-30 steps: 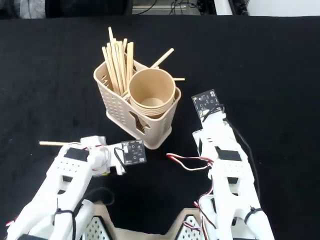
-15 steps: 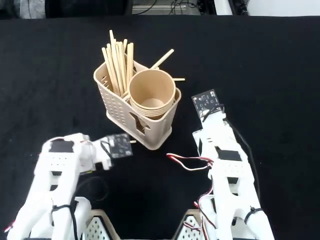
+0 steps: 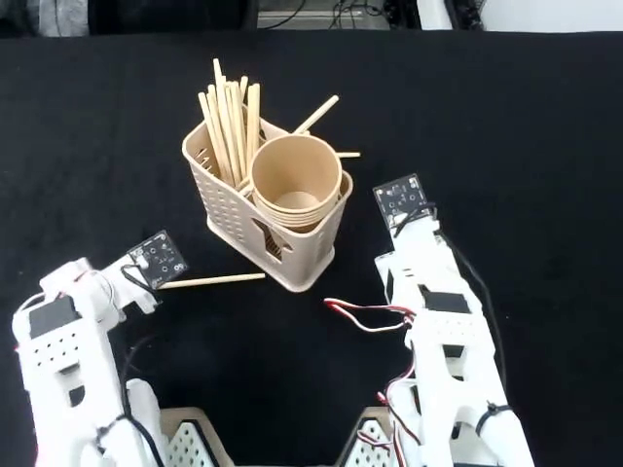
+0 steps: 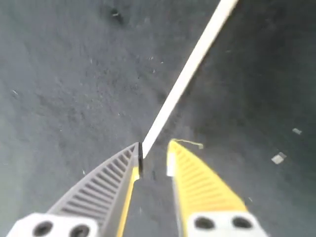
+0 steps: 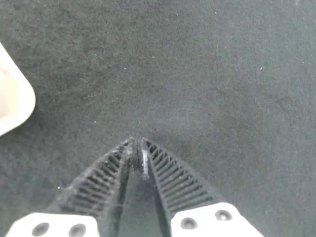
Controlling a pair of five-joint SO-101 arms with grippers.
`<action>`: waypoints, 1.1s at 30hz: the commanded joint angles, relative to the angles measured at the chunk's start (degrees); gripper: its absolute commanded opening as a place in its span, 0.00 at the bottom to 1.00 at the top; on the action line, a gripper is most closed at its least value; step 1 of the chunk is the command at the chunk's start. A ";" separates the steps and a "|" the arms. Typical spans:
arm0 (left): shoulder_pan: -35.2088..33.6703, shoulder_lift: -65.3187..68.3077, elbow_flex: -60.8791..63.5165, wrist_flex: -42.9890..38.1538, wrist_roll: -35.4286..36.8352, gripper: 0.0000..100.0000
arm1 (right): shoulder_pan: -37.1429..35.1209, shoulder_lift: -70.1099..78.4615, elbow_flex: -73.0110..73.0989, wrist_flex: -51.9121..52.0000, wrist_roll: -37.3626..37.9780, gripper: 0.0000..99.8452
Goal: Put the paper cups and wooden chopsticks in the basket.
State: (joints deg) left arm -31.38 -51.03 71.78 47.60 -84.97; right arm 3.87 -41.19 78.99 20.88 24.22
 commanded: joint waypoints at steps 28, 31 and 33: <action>-6.64 42.81 -23.87 1.23 -20.04 0.03 | -0.70 -1.36 0.04 -0.97 0.09 0.01; -11.82 42.73 -25.19 4.48 -25.67 0.03 | -0.70 -1.36 0.04 -1.14 0.09 0.01; -15.69 41.14 -26.59 7.47 -28.31 0.03 | -0.70 -1.36 0.04 -1.14 0.09 0.01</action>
State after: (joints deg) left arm -40.70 -8.22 47.60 51.30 -84.97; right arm 3.87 -41.19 79.52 20.88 24.22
